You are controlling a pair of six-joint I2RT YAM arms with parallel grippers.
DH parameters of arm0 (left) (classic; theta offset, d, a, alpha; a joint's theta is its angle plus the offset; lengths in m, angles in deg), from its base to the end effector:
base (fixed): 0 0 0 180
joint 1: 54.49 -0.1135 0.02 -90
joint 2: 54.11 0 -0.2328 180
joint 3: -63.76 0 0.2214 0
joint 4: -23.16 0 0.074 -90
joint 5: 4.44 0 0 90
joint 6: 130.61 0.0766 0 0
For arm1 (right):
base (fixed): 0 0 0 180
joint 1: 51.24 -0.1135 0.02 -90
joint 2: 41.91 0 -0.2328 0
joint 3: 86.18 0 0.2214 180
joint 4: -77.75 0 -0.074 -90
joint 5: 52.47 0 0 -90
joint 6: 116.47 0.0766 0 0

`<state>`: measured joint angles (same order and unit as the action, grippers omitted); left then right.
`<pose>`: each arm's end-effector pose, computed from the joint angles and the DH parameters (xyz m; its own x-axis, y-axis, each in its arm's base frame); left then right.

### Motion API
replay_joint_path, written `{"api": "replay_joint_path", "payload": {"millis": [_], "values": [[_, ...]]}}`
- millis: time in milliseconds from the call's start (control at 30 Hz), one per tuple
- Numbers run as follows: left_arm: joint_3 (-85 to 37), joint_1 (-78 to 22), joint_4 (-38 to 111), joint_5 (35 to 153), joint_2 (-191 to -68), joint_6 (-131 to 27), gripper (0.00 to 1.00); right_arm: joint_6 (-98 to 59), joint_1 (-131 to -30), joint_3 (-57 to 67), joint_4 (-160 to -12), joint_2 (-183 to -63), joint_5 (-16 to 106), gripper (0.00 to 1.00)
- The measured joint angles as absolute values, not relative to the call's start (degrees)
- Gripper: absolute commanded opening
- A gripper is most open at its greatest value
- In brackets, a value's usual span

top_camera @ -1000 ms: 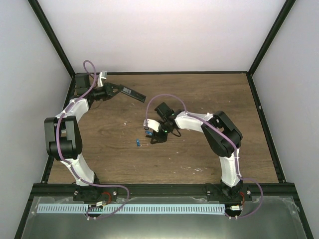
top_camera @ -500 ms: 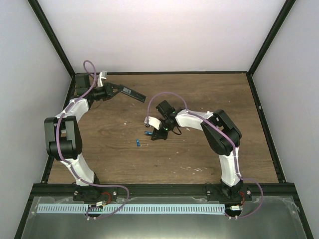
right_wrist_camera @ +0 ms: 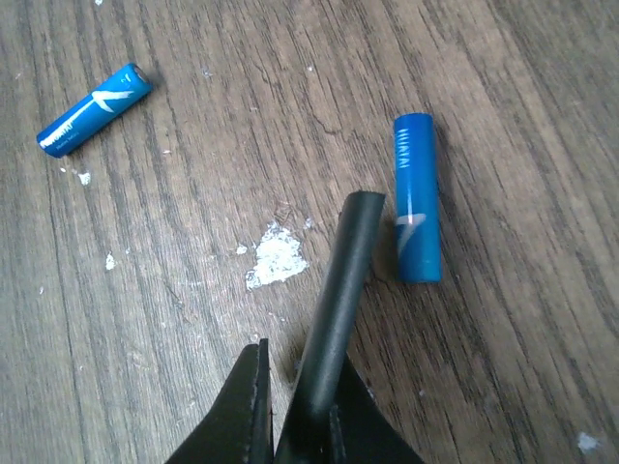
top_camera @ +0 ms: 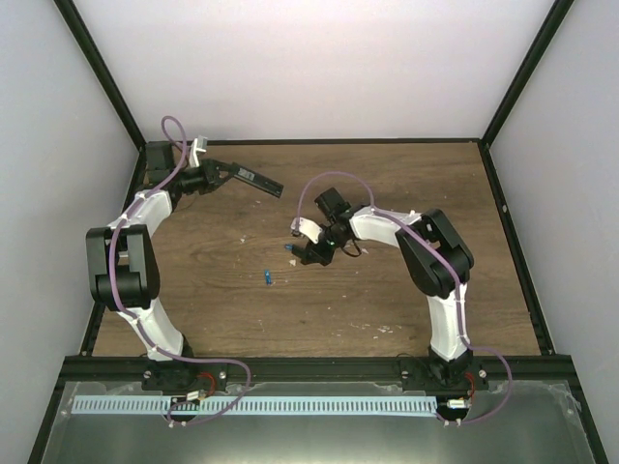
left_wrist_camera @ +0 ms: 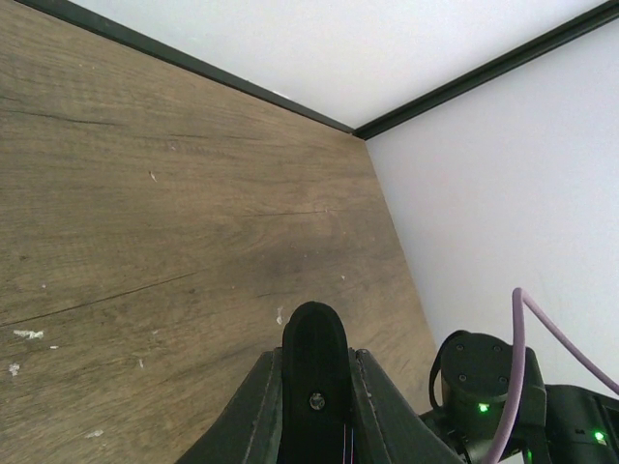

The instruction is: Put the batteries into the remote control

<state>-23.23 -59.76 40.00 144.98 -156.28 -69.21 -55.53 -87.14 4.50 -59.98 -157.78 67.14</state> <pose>0.3830 -0.0309 0.2232 -0.7891 -0.3174 -0.5259 0.3444 0.4803 -0.8066 0.2822 0.2510 0.0989 -0.3318 -0.7615 -0.5567 -0.9431 0.2555 0.2127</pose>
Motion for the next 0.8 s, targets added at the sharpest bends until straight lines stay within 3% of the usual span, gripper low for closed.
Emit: {"api": "replay_joint_path", "payload": {"millis": [367, 800], "values": [[-23.5, -59.8, 39.6, 144.9, -156.3, -69.5, 0.03, -53.8, -84.6, -0.4, -60.0, -153.7, 71.0, 0.01], [-23.6, -59.8, 38.9, 144.5, -158.2, -70.0, 0.02, -48.2, -69.7, -5.9, -61.0, -147.3, 70.1, 0.01]]}}
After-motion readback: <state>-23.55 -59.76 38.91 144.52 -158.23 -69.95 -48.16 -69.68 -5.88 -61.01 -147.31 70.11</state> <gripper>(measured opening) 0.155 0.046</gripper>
